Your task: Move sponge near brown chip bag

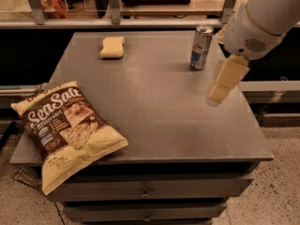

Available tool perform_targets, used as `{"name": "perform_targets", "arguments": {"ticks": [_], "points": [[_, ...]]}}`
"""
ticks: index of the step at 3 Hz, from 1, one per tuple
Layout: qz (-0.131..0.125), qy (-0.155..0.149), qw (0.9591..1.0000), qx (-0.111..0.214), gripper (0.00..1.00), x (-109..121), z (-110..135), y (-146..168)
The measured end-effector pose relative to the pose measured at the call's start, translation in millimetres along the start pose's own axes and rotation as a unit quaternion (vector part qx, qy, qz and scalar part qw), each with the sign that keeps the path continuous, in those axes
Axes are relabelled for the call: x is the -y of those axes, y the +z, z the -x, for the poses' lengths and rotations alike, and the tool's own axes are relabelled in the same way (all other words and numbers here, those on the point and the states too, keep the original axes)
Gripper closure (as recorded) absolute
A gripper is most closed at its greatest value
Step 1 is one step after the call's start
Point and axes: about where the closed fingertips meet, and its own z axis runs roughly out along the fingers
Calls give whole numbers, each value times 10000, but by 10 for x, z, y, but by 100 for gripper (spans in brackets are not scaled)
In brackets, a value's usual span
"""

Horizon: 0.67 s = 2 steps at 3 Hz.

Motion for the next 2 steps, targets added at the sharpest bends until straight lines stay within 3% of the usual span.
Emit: {"name": "perform_targets", "arguments": {"ticks": [1,2], "points": [[-118,129,9989,434,0,221,519,326],[-118,129,9989,434,0,221,519,326]]}}
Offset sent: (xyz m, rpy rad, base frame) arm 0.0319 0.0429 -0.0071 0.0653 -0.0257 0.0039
